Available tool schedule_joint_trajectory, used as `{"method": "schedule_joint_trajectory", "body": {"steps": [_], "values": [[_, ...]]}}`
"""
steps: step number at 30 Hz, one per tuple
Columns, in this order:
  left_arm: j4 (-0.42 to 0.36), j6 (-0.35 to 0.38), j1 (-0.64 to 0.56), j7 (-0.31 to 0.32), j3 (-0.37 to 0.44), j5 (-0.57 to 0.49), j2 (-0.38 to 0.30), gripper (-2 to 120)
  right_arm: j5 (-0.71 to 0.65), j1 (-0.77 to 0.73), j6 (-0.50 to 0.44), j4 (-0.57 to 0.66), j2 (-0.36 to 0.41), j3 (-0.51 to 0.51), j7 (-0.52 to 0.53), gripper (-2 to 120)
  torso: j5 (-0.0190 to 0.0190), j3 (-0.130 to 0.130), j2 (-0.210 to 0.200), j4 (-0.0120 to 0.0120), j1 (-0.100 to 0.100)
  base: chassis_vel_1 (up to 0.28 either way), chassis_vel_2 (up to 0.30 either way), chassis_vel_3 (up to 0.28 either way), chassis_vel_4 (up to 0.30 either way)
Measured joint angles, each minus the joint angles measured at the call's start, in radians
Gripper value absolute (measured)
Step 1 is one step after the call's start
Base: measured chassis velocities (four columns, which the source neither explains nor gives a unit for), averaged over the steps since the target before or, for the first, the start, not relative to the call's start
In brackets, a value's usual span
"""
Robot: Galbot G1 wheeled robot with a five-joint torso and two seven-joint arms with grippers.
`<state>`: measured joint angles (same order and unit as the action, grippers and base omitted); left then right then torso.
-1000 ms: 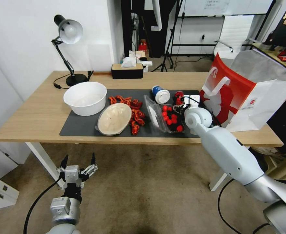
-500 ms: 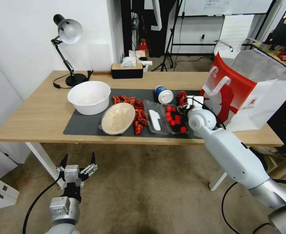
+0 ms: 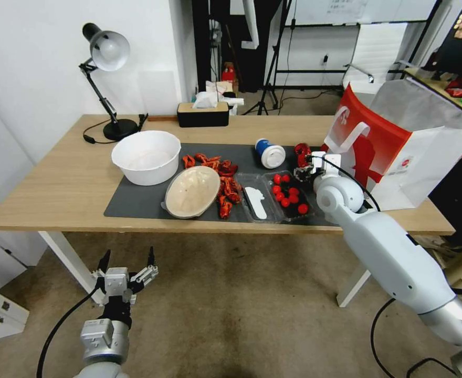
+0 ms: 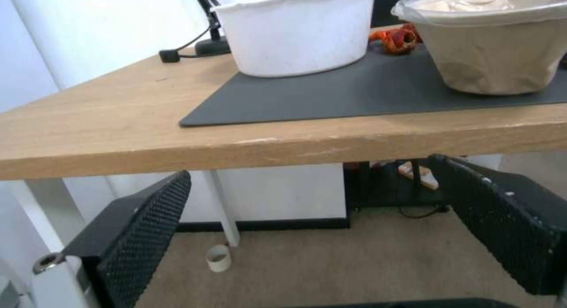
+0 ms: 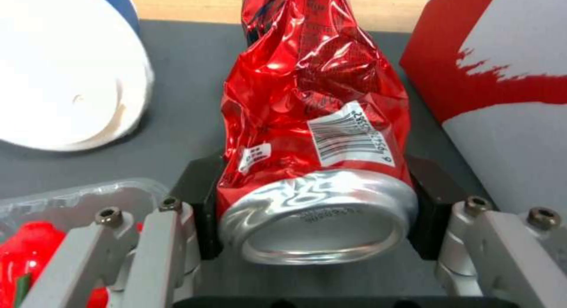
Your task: Pick up the trash from the table and place it into the takeout bag.
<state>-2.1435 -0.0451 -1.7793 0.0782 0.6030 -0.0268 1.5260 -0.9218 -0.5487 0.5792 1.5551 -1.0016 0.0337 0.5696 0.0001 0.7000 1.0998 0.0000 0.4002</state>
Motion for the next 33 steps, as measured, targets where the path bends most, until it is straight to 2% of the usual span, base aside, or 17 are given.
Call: {"method": "schedule_joint_trajectory", "body": {"steps": [16,28,33], "values": [[-0.008,-0.001,0.001,0.0,-0.003,0.004,0.007,100,0.027,-0.045,-0.114,0.127,0.061,-0.044,-0.082,54,-0.0003,0.0,0.0,0.0,0.0,0.0,0.0,0.0,0.0],[-0.021,-0.001,-0.002,0.0,0.0,0.005,0.009,100,0.027,-0.164,-0.11,0.298,0.138,-0.095,-0.137,54,0.0002,0.0,0.0,0.0,0.0,0.0,0.0,0.0,0.0],[-0.03,-0.001,-0.008,0.0,0.001,0.007,0.011,100,0.023,-0.233,-0.108,0.401,0.176,-0.159,-0.187,54,0.0002,0.0,0.0,-0.0001,0.0,0.0,0.0,0.0,0.0]]}}
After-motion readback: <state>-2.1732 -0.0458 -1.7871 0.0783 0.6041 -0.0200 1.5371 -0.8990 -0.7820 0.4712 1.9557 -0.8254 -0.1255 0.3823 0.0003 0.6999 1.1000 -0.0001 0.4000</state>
